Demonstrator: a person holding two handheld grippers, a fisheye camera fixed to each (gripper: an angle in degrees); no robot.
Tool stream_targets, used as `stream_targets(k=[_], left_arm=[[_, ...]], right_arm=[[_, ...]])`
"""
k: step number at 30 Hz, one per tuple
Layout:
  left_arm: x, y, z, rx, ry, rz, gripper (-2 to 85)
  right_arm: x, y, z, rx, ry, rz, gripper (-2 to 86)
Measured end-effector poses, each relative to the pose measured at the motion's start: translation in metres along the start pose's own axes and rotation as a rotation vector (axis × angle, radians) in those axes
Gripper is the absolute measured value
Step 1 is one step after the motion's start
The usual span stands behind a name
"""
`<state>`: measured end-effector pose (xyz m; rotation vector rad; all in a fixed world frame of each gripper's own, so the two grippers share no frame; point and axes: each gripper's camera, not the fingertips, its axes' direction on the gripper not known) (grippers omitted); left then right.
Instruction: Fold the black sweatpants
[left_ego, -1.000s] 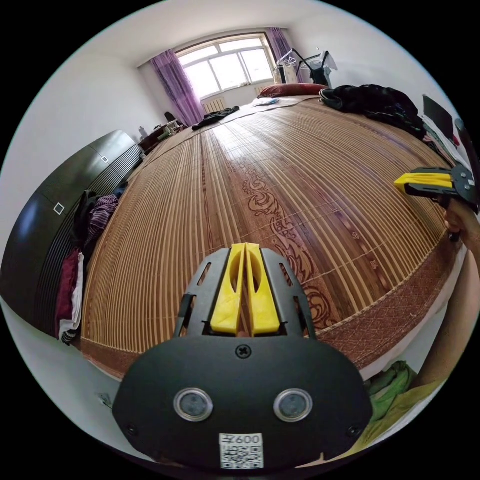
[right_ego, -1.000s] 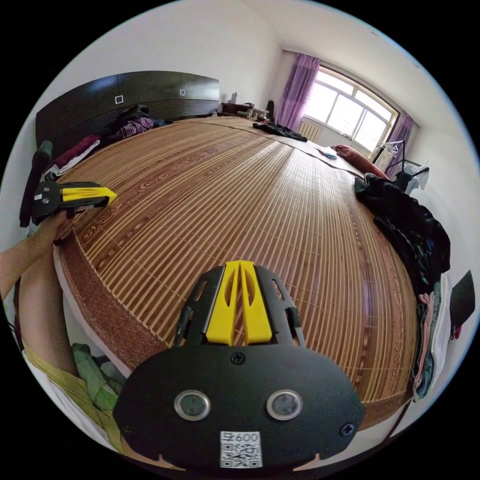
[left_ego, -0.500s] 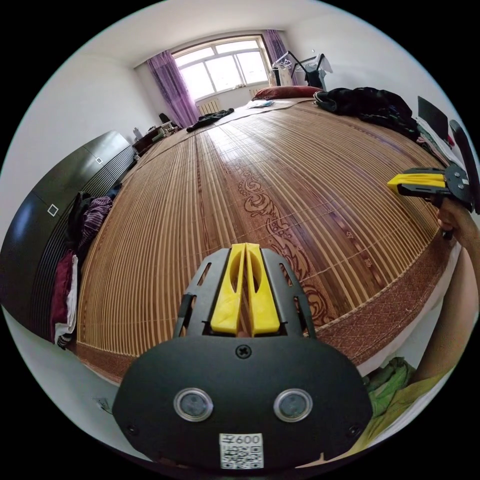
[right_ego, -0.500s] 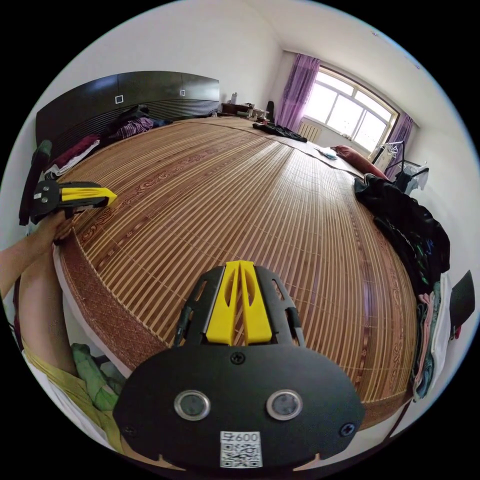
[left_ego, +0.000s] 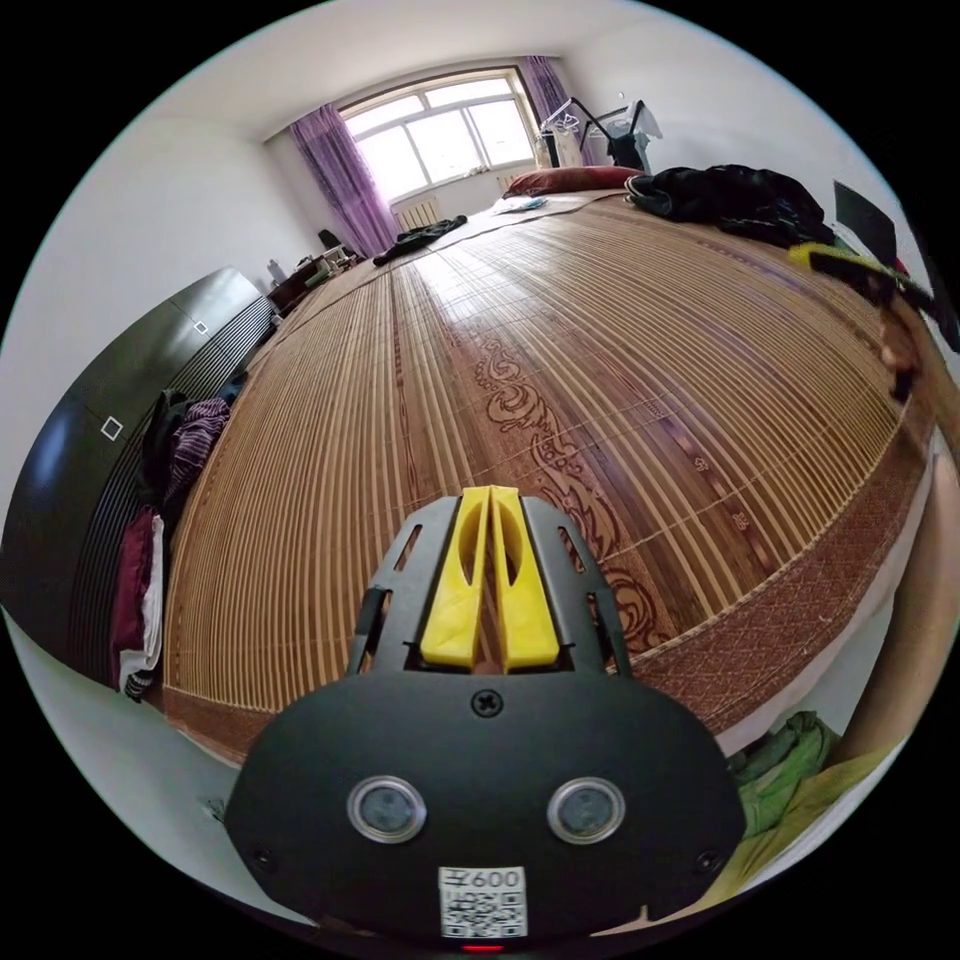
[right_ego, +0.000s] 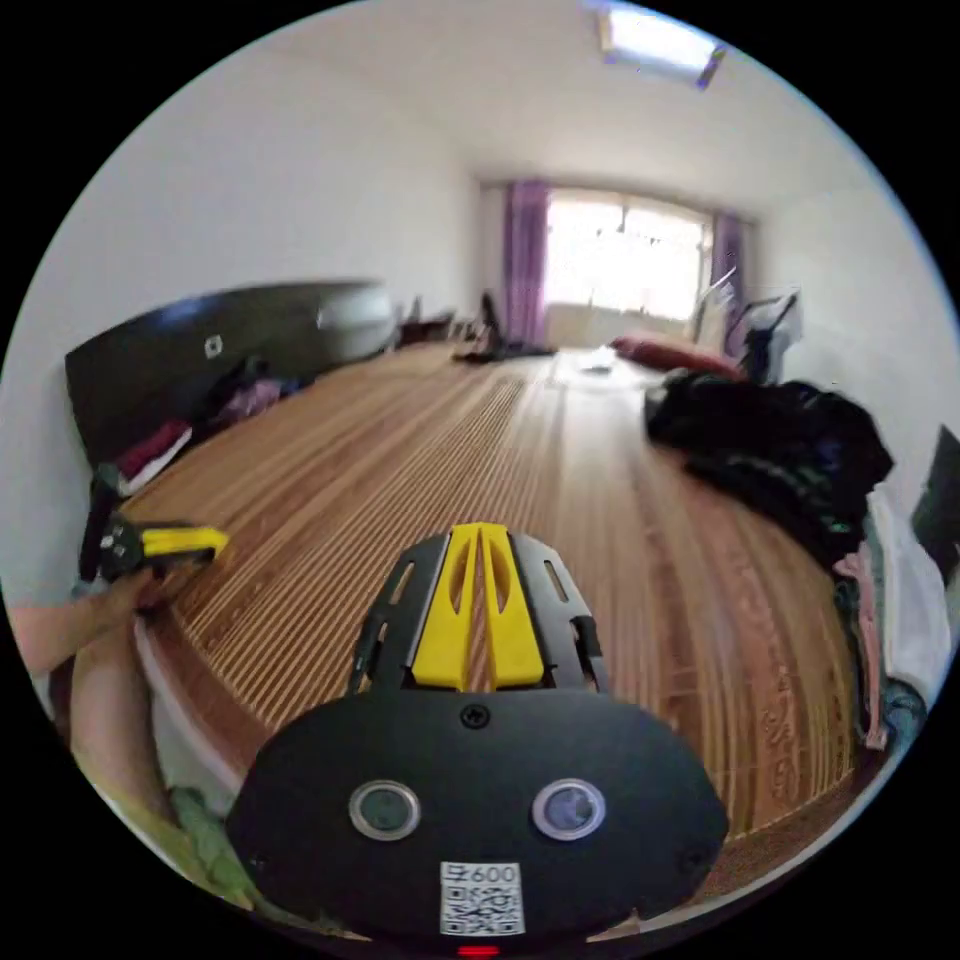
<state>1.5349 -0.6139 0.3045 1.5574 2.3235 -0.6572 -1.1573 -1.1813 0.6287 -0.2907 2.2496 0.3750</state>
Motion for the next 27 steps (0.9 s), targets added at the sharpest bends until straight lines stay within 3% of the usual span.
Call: stream_targets(k=[1, 3, 7, 11, 16, 18, 19, 20, 25, 27], left_arm=[[0.003, -0.006, -0.003, 0.0, -0.014, 0.012, 0.4], [0.009, -0.016, -0.006, -0.002, -0.047, 0.029, 0.3], [0.002, -0.04, -0.016, -0.001, -0.048, 0.031, 0.2], [-0.009, -0.068, -0.029, -0.006, -0.046, 0.029, 0.3], [-0.014, -0.1, -0.045, -0.004, -0.086, 0.046, 0.3], [-0.033, -0.111, -0.053, -0.003, -0.038, 0.018, 0.4], [-0.048, -0.119, -0.058, -0.002, 0.003, -0.008, 0.5], [-0.062, -0.127, -0.063, -0.001, 0.04, -0.03, 0.5], [-0.079, -0.159, -0.088, 0.004, 0.019, -0.023, 0.7], [-0.083, -0.171, -0.099, 0.006, -0.004, -0.012, 0.7]], right_arm=[[0.015, -0.015, -0.001, 0.12, 0.074, 0.022, 0.4], [0.042, -0.046, 0.024, 0.176, 0.116, 0.023, 2.3], [0.125, -0.11, 0.159, 0.04, 0.091, 0.076, 13.3], [0.194, -0.141, 0.327, -0.226, 0.236, 0.082, 16.2], [0.235, -0.126, 0.447, -0.282, 0.321, 0.21, 16.3], [0.232, -0.119, 0.482, -0.344, 0.298, 0.175, 13.4], [0.231, -0.109, 0.52, -0.508, 0.293, 0.15, 4.9], [0.217, -0.101, 0.537, -0.553, 0.335, 0.07, 0.4], [0.096, -0.027, 0.525, -0.52, 0.311, -0.424, -0.7], [0.065, -0.003, 0.491, -0.49, 0.207, -0.454, -0.8]])
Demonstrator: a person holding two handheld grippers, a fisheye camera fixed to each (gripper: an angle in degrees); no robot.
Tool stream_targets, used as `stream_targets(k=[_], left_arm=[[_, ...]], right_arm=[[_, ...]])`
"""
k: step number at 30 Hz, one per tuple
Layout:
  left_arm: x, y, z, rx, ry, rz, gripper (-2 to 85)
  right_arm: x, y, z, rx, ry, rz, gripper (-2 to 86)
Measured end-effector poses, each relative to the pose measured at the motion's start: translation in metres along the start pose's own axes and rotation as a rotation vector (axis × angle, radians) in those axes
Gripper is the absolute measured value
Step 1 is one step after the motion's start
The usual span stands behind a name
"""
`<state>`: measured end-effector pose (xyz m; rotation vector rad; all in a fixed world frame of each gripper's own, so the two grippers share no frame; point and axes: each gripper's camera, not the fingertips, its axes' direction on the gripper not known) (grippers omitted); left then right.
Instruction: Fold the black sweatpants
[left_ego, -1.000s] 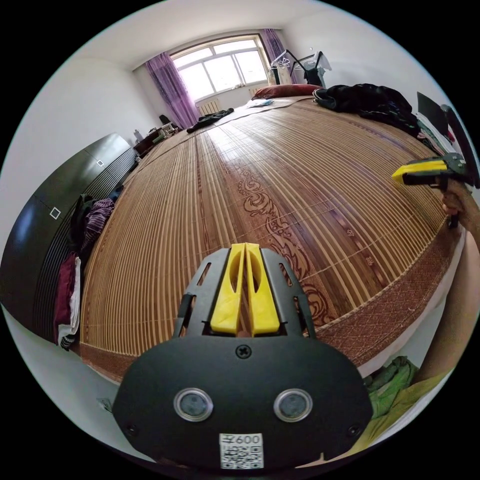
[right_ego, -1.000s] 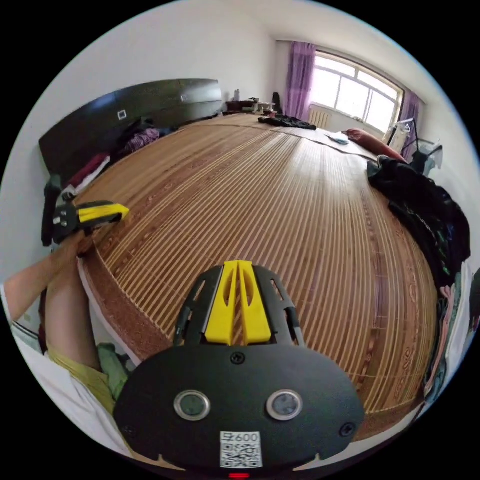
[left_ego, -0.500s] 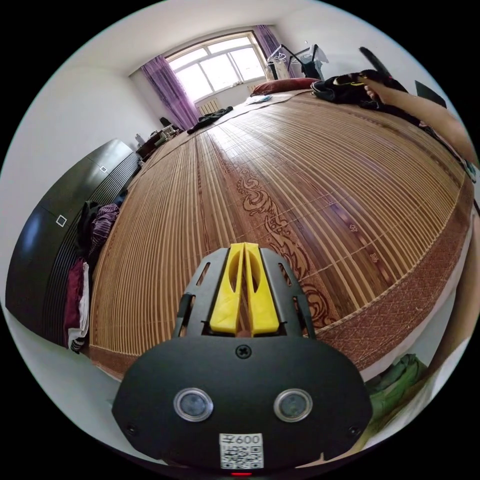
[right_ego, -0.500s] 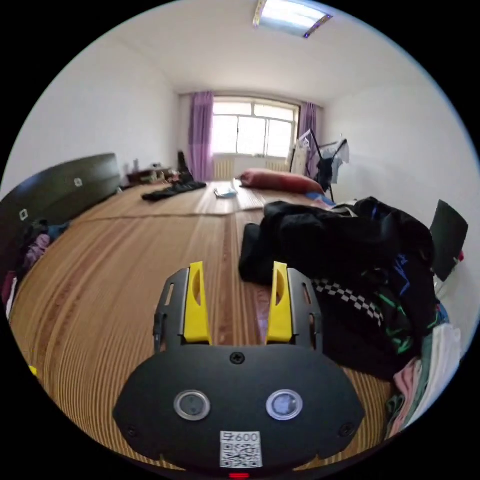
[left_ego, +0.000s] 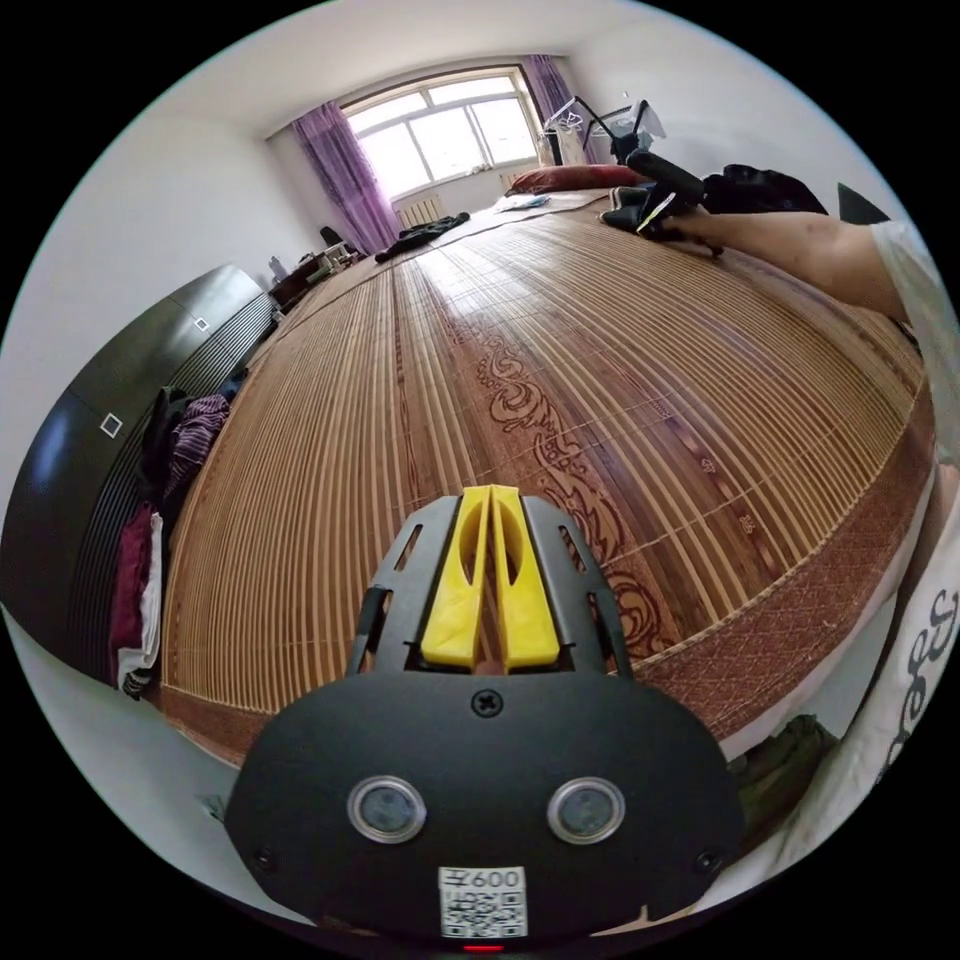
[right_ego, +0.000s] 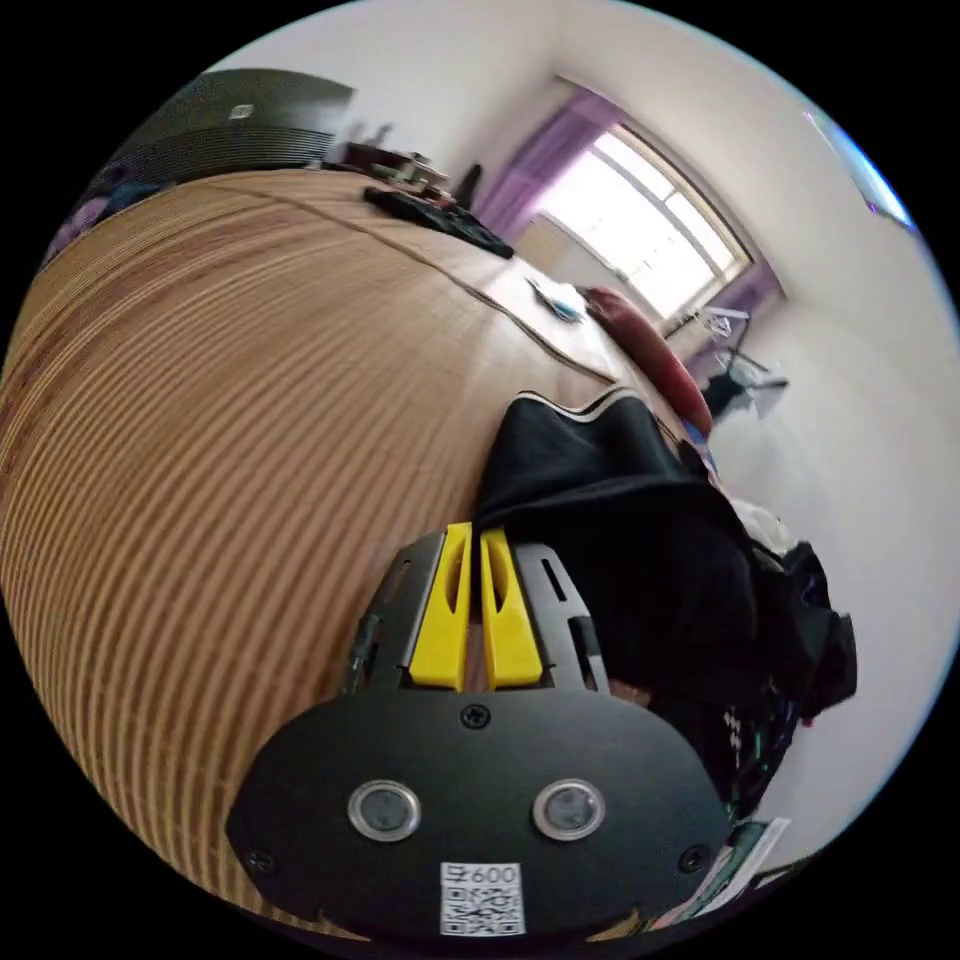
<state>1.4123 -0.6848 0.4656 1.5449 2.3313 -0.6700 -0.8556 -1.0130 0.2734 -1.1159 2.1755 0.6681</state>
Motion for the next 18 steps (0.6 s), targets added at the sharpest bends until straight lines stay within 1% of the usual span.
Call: stream_targets(k=[2, 4, 5, 6, 7, 8, 9, 10, 11, 12, 13, 14, 15, 16, 17, 18], left_arm=[[-0.017, -0.015, -0.015, 0.003, 0.017, -0.012, 0.8], [-0.039, -0.025, -0.026, 0.008, 0.066, -0.038, 0.9], [-0.057, -0.031, -0.034, 0.016, 0.111, -0.062, 1.0], [-0.067, -0.033, -0.038, 0.021, 0.136, -0.077, 1.0], [-0.088, -0.036, -0.047, 0.039, 0.192, -0.107, 1.1], [-0.112, -0.036, -0.058, 0.072, 0.256, -0.149, 1.2], [-0.126, -0.034, -0.065, 0.098, 0.292, -0.182, 1.3], [-0.158, -0.025, -0.08, 0.17, 0.355, -0.261, 1.5], [-0.19, -0.006, -0.097, 0.268, 0.415, -0.355, 1.8], [-0.205, 0.006, -0.105, 0.32, 0.451, -0.401, 1.9], [-0.232, 0.034, -0.118, 0.427, 0.536, -0.496, 2.3], [-0.256, 0.064, -0.125, 0.538, 0.644, -0.602, 2.7], [-0.266, 0.079, -0.128, 0.599, 0.692, -0.651, 3.3], [-0.279, 0.102, -0.132, 0.713, 0.748, -0.724, 4.5], [-0.288, 0.114, -0.133, 0.762, 0.759, -0.787, 7.2], [-0.29, 0.116, -0.132, 0.757, 0.756, -0.811, 8.5]], right_arm=[[-0.023, 0.034, -0.045, 0.041, -0.253, 0.056, -0.8], [-0.058, 0.062, -0.076, 0.046, -0.41, 0.043, -0.8], [-0.091, 0.082, -0.104, 0.09, -0.444, 0.005, -0.8], [-0.112, 0.091, -0.116, 0.087, -0.463, -0.023, -0.8], [-0.159, 0.109, -0.136, 0.066, -0.505, -0.092, -0.8], [-0.207, 0.128, -0.171, 0.119, -0.458, -0.175, -0.8], [-0.228, 0.138, -0.189, 0.151, -0.409, -0.203, -0.8], [-0.265, 0.158, -0.217, 0.17, -0.463, -0.236, -0.8], [-0.291, 0.179, -0.235, 0.167, -0.568, -0.217, -0.8], [-0.301, 0.192, -0.249, 0.197, -0.611, -0.239, -0.8], [-0.319, 0.215, -0.273, 0.218, -0.719, -0.302, -0.8], [-0.329, 0.236, -0.291, 0.206, -0.837, -0.31, -0.8], [-0.331, 0.248, -0.301, 0.215, -0.894, -0.313, -0.8], [-0.329, 0.273, -0.323, 0.272, -0.98, -0.317, -0.8], [-0.32, 0.299, -0.345, 0.347, -1.014, -0.291, -0.8], [-0.313, 0.311, -0.356, 0.378, -1.013, -0.271, -0.8]])
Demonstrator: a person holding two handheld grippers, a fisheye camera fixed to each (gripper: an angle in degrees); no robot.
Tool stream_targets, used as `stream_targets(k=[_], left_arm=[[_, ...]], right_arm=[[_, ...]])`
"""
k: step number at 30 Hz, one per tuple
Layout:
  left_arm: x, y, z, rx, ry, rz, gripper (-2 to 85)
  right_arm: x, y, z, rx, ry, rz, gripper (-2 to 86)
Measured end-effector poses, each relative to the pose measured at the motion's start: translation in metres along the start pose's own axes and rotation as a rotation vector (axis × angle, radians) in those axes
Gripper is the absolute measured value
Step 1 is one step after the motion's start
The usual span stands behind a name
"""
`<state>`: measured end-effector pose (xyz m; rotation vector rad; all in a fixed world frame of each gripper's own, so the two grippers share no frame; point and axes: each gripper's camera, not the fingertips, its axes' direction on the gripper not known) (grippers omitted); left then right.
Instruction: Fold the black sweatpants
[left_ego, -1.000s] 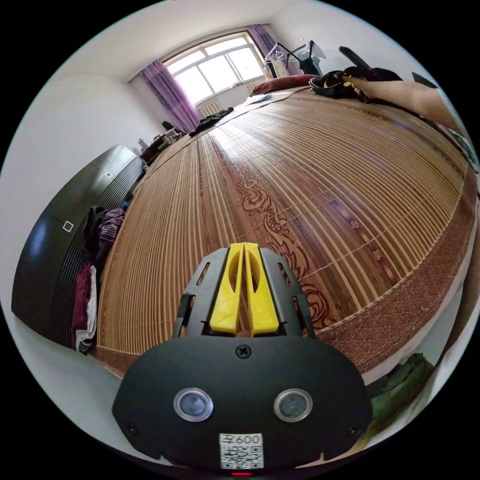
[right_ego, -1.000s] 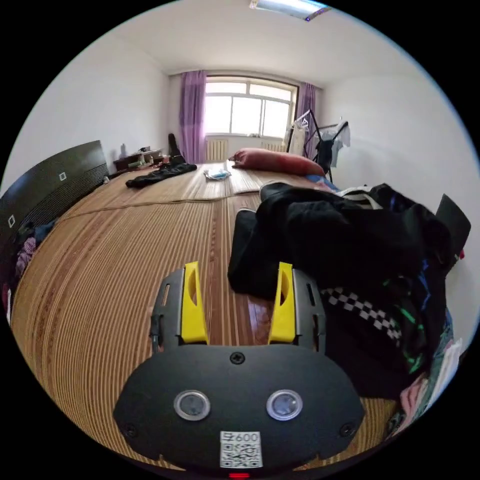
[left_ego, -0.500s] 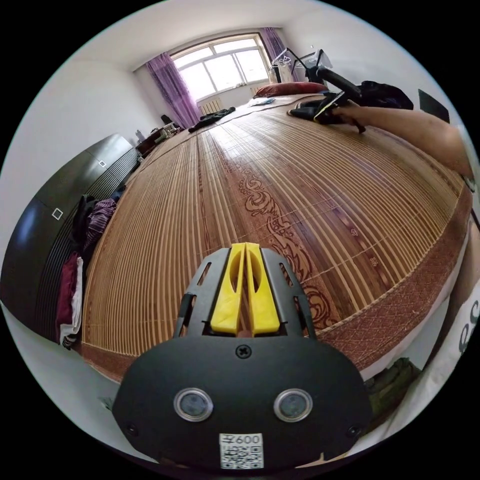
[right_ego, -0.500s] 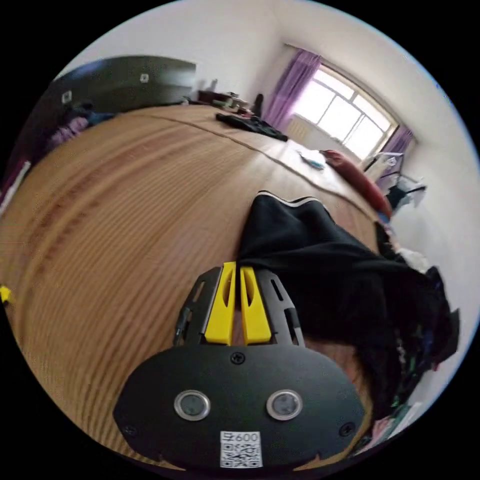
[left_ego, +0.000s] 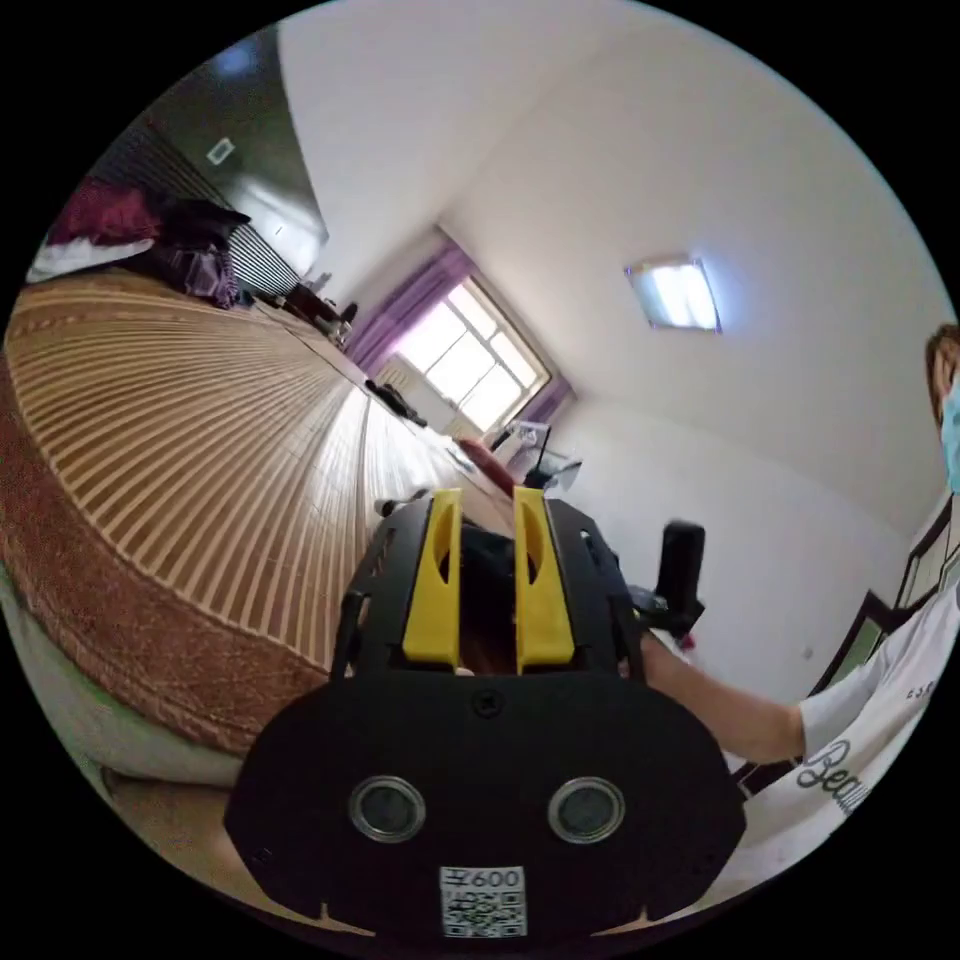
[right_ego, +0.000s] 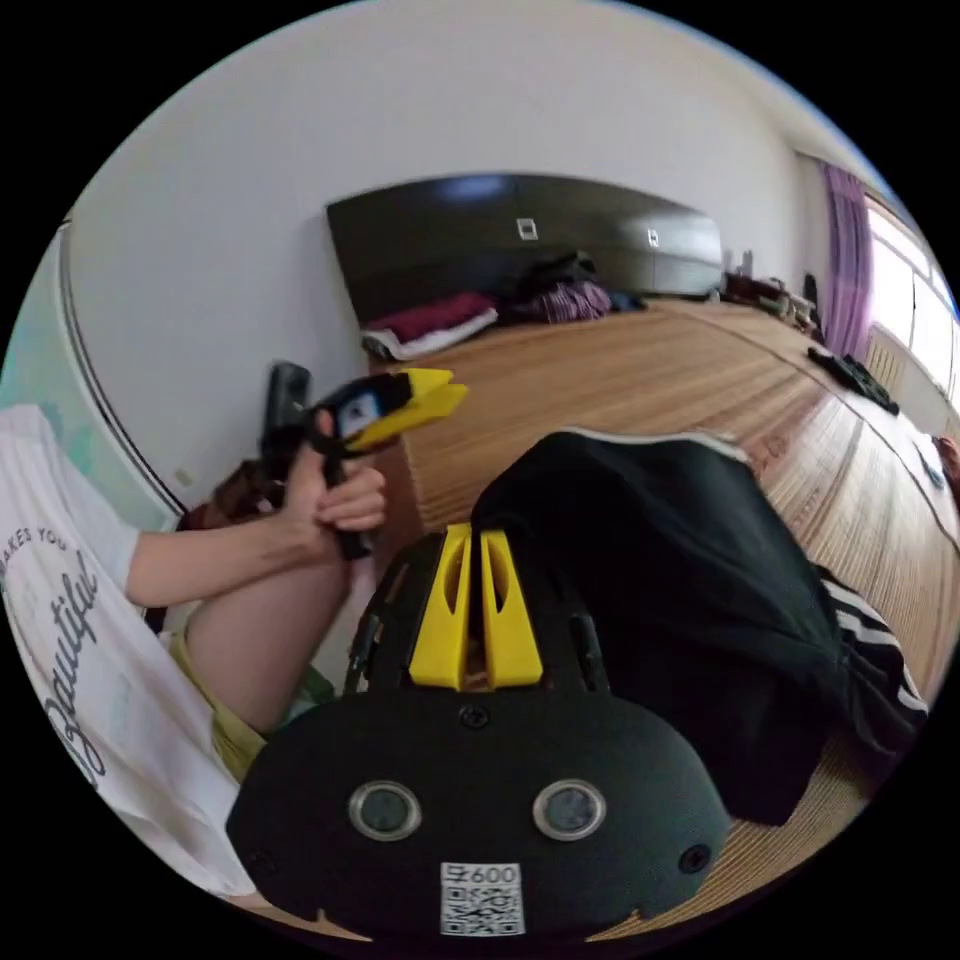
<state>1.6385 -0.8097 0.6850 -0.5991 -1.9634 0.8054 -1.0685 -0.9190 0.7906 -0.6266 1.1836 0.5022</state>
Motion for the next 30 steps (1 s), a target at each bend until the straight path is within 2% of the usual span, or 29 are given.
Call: stream_targets(k=[1, 3, 5, 7, 8, 10, 13, 15, 17, 21, 23, 25, 27, 29, 30], left_arm=[[-0.002, -0.002, 0.006, -0.03, -0.028, -0.032, 10.0], [-0.002, 0.0, 0.036, -0.144, -0.047, -0.06, 11.5], [0.004, 0.01, 0.085, -0.293, -0.005, -0.058, 12.3], [0.007, 0.024, 0.129, -0.456, -0.044, -0.081, 13.1], [0.014, 0.04, 0.164, -0.591, -0.005, -0.071, 12.7], [0.029, 0.073, 0.204, -0.709, 0.039, -0.038, 11.0], [0.062, 0.11, 0.221, -0.662, 0.061, 0.068, 6.7], [0.076, 0.12, 0.227, -0.628, 0.03, 0.063, 5.3], [0.103, 0.125, 0.226, -0.523, 0.094, 0.061, 4.5], [0.172, 0.117, 0.25, -0.49, -0.013, 0.213, 3.9], [0.23, 0.1, 0.273, -0.459, -0.18, 0.353, 3.8], [0.27, 0.086, 0.283, -0.38, -0.271, 0.4, 3.8], [0.316, 0.084, 0.288, -0.28, -0.311, 0.44, 3.8], [0.39, 0.126, 0.296, -0.149, -0.296, 0.551, 3.8], [0.409, 0.145, 0.304, -0.148, -0.272, 0.609, 3.8]], right_arm=[[-0.02, 0.013, -0.022, 0.038, 0.009, -0.021, -0.8], [-0.06, 0.035, -0.042, -0.015, -0.002, -0.143, -0.7], [-0.115, 0.077, -0.04, -0.182, 0.12, -0.302, -0.7], [-0.146, 0.117, -0.037, -0.242, 0.21, -0.361, -0.6], [-0.159, 0.141, -0.038, -0.236, 0.249, -0.36, -0.6], [-0.165, 0.174, -0.039, -0.188, 0.302, -0.286, -0.7], [-0.156, 0.213, -0.039, -0.124, 0.279, -0.097, -0.7], [-0.148, 0.229, -0.038, -0.101, 0.241, 0.033, -0.8], [-0.138, 0.249, -0.036, -0.094, 0.199, 0.174, -0.8], [-0.15, 0.271, -0.055, -0.03, 0.258, 0.197, -0.8], [-0.164, 0.283, -0.068, -0.029, 0.38, 0.189, -0.6], [-0.171, 0.295, -0.078, -0.029, 0.446, 0.202, -0.3], [-0.176, 0.309, -0.089, -0.011, 0.439, 0.231, 0.1], [-0.177, 0.327, -0.102, 0.04, 0.396, 0.304, 0.9], [-0.177, 0.331, -0.105, 0.055, 0.385, 0.323, 1.3]])
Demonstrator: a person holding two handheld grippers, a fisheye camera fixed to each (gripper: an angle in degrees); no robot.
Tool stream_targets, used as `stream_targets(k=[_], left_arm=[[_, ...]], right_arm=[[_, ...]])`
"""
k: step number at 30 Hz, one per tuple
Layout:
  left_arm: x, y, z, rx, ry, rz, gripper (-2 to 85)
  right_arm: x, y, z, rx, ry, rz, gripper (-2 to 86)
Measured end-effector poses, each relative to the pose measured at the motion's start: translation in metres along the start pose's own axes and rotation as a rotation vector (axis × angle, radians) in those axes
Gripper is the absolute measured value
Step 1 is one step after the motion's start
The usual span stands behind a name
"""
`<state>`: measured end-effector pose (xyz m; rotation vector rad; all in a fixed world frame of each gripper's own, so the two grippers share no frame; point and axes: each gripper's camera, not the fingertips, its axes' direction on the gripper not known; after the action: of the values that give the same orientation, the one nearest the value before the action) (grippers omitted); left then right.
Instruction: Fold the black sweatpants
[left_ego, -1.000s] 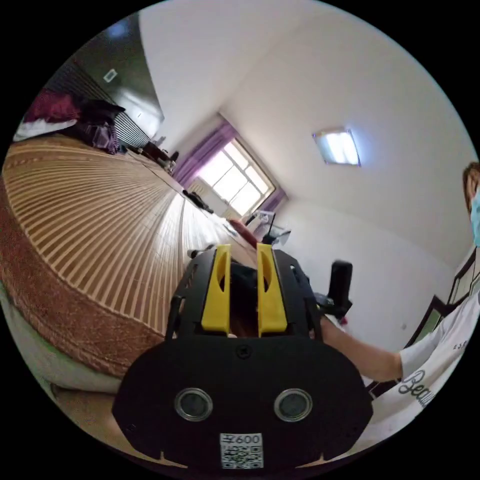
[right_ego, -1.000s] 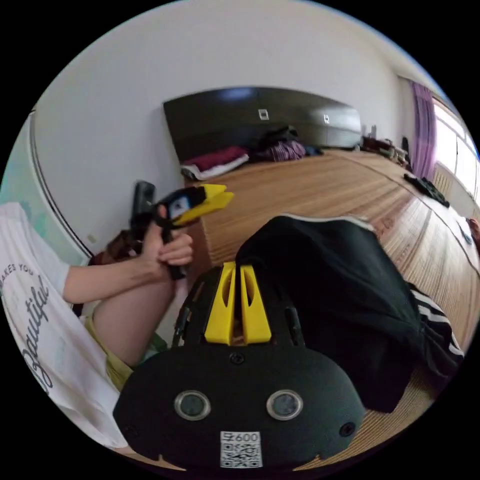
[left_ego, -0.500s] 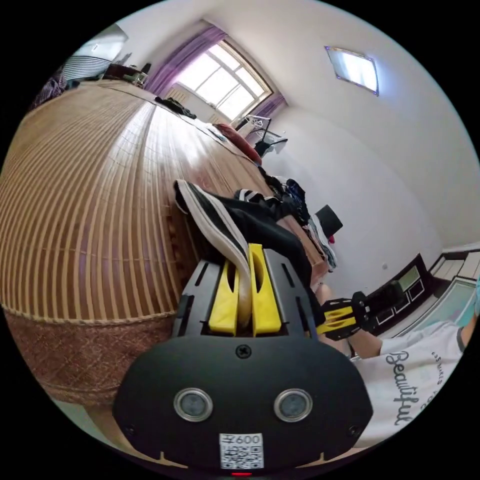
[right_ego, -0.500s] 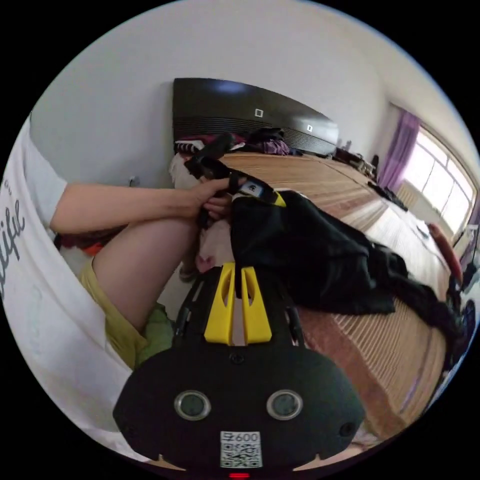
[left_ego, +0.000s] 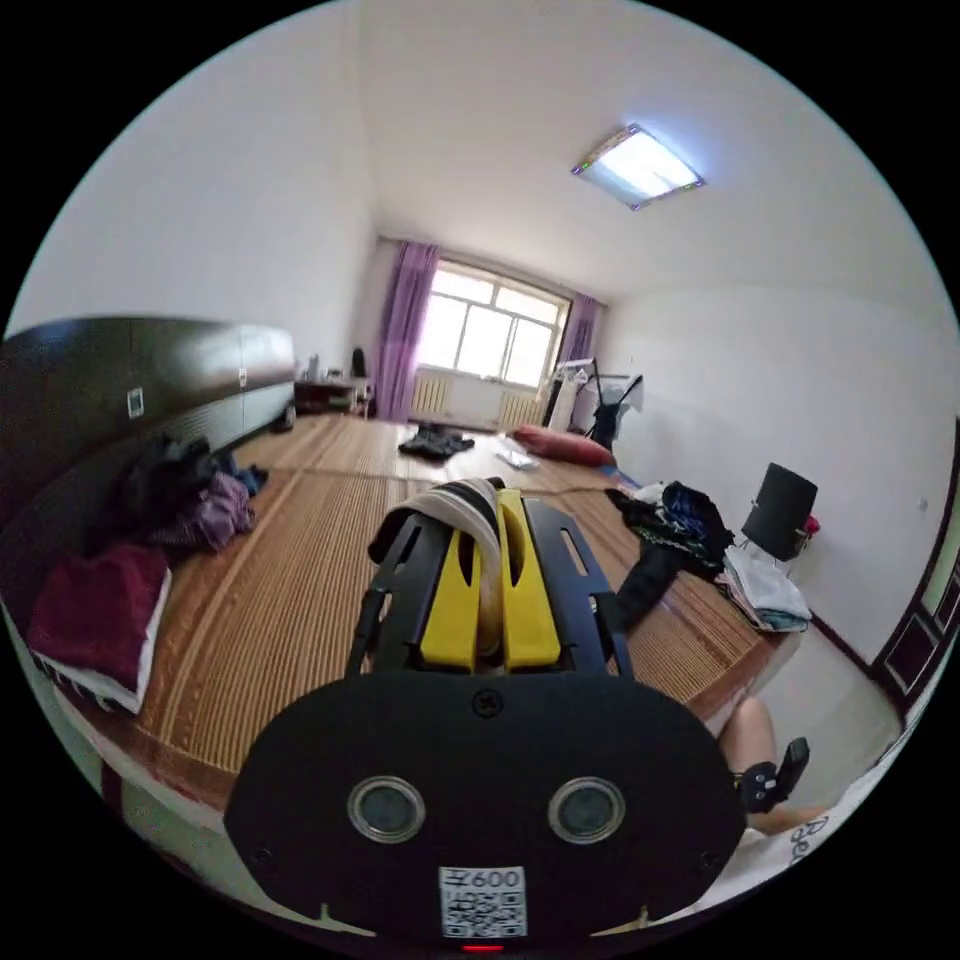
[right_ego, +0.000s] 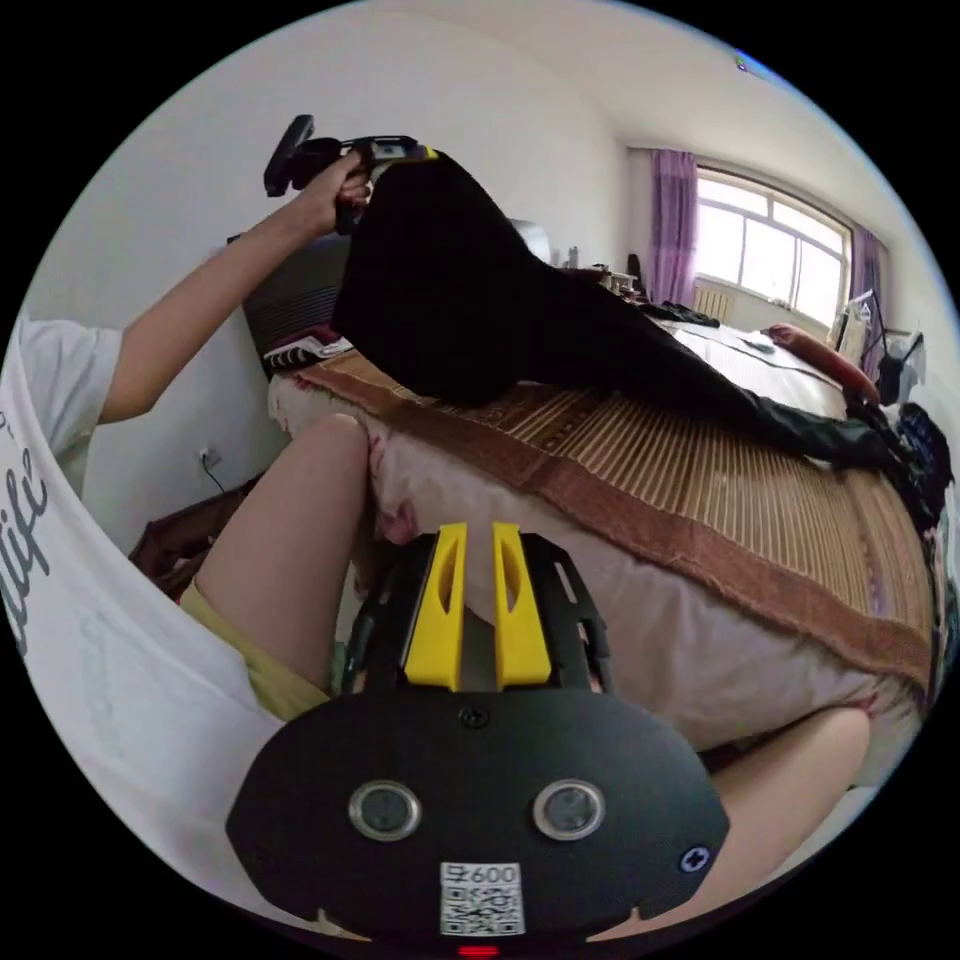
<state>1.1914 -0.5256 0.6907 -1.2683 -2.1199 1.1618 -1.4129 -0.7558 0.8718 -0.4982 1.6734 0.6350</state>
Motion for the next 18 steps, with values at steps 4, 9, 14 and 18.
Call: stream_targets(k=[4, 9, 14, 18], left_arm=[[0.199, 0.096, 0.11, -0.358, 0.125, 0.368, 4.0], [0.355, 0.322, 0.236, -0.602, -0.015, 0.516, 4.1], [0.442, 0.467, 0.325, -0.692, 0.1, 0.33, 4.0], [0.496, 0.507, 0.353, -0.675, 0.015, 0.382, 4.1]], right_arm=[[0.019, 0.011, -0.017, 0.077, -0.024, 0.117, 5.2], [0.044, -0.001, -0.048, 0.115, 0.077, 0.151, 10.9], [0.066, -0.012, -0.064, 0.149, -0.062, 0.208, 13.4], [0.061, -0.021, -0.056, 0.144, -0.173, 0.225, 14.4]])
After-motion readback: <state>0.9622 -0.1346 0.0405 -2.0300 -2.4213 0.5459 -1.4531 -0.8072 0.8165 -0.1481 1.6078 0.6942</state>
